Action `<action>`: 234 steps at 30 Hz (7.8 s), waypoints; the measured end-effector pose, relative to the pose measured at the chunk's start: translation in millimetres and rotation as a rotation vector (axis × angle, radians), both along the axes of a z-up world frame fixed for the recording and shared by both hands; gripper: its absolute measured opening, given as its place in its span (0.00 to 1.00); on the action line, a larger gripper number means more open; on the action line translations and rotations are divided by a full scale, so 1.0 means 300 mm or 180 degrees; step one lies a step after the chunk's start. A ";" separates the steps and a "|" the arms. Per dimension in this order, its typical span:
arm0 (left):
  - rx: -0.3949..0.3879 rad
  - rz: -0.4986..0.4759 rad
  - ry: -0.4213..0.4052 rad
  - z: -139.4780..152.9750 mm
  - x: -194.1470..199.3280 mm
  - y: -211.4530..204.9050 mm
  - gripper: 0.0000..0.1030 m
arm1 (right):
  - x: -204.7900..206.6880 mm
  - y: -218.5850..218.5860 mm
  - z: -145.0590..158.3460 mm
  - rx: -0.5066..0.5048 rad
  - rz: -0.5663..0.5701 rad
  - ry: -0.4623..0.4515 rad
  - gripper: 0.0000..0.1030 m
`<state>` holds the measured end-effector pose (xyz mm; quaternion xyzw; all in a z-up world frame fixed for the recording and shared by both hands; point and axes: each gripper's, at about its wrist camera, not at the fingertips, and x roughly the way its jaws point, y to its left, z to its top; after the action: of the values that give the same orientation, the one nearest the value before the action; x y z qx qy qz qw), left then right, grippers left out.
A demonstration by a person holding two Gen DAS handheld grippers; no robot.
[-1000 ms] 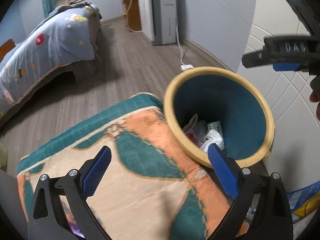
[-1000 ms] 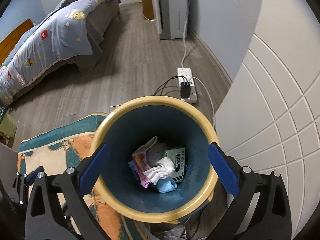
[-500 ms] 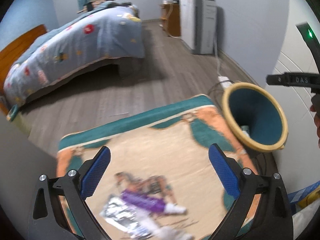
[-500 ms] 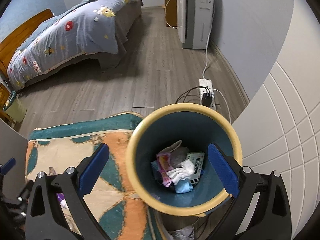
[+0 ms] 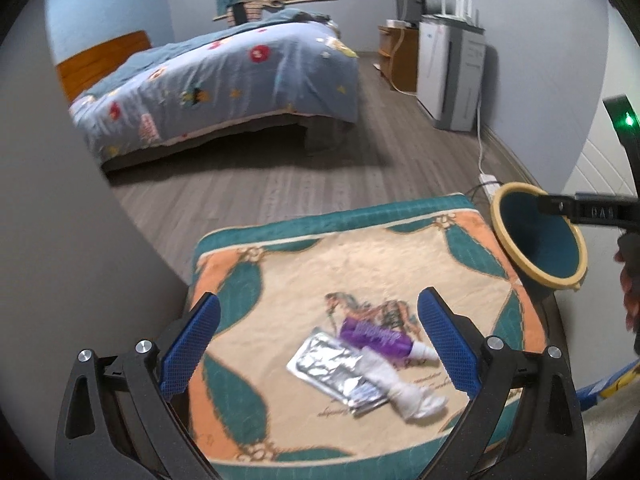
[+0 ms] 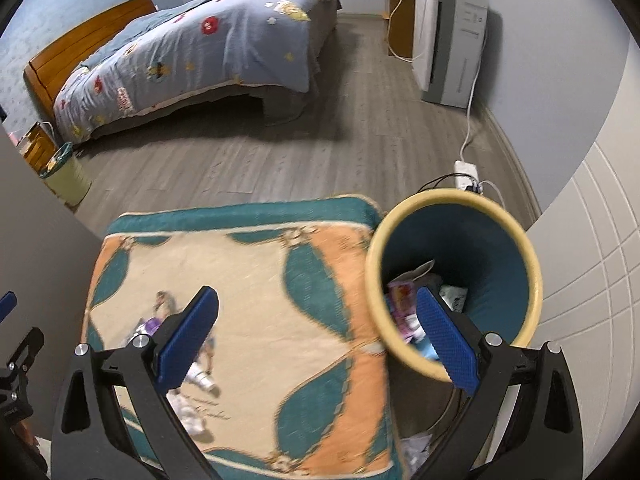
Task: Collect trash
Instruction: 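Move both tools back over the remaining trash on the cushion, then grasp the crumpled white tissue with the right gripper, then grasp the small white medicine box with the left gripper while the right gripper holds the tissue, then carry the medicine box and tissue over the bin with both grippers, then open both grippers to drop the box and tissue into the bin, then move both tools back over the purple spray bottle and silver blister pack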
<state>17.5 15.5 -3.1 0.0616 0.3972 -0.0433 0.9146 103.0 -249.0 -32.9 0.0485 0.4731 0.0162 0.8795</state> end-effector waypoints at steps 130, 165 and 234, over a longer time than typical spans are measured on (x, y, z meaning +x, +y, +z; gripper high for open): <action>0.0225 -0.1149 0.0281 -0.341 0.008 -0.518 0.60 | 0.071 -0.451 -0.005 0.0156 -0.0433 -0.0066 0.24; 0.0310 -0.2107 0.0066 -0.373 0.288 -1.129 0.91 | 0.129 -0.723 -0.266 0.0433 -0.0825 0.0385 0.25; -0.0240 0.0595 0.0464 -0.228 0.127 0.269 0.95 | 0.049 0.539 -0.369 -0.0570 0.1590 0.0576 0.94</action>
<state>55.6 96.3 -71.4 -0.0135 0.4649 0.0229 0.8850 117.5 -87.4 -143.5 -0.1464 0.5465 0.1863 0.8032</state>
